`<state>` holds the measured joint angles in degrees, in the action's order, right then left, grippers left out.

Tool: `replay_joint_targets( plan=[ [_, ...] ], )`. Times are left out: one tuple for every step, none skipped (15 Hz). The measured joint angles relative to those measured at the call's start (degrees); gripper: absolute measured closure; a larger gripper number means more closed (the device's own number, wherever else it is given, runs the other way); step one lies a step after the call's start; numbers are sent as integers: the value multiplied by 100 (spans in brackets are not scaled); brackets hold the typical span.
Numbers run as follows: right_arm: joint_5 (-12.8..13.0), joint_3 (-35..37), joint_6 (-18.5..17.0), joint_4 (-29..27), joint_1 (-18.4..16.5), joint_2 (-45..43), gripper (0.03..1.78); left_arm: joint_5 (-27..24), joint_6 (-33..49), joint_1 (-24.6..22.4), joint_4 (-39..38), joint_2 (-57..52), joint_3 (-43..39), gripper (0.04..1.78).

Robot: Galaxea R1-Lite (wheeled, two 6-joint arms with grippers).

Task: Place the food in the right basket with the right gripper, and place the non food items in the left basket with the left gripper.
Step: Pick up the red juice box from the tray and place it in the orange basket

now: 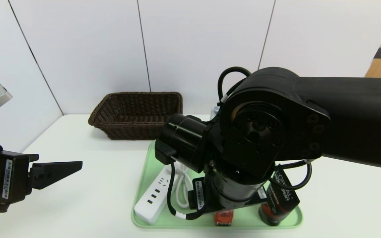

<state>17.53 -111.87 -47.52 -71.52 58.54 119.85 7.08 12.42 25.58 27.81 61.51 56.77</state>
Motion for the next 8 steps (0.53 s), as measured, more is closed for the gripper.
replay_joint_targets(
  plan=[
    [0,0,4,0,-17,52,11,-1,-2,0,0,-7,0,13],
    [10,0,4,2,-39,99,11,-6,-5,0,0,-13,0,13],
    [24,0,6,20,-74,143,11,-11,-9,0,-2,-16,0,13],
    [29,0,4,57,-105,185,11,-12,-9,2,-2,-20,0,13],
    [38,0,4,77,-138,226,11,-12,-11,2,0,-22,0,13],
    [41,0,4,90,-160,260,10,-12,-13,2,-2,-22,0,13],
    [33,0,4,113,-171,297,18,-17,-13,5,-2,-22,0,13],
    [20,0,6,155,-176,330,35,-20,-13,5,-2,-22,0,13]
  ],
)
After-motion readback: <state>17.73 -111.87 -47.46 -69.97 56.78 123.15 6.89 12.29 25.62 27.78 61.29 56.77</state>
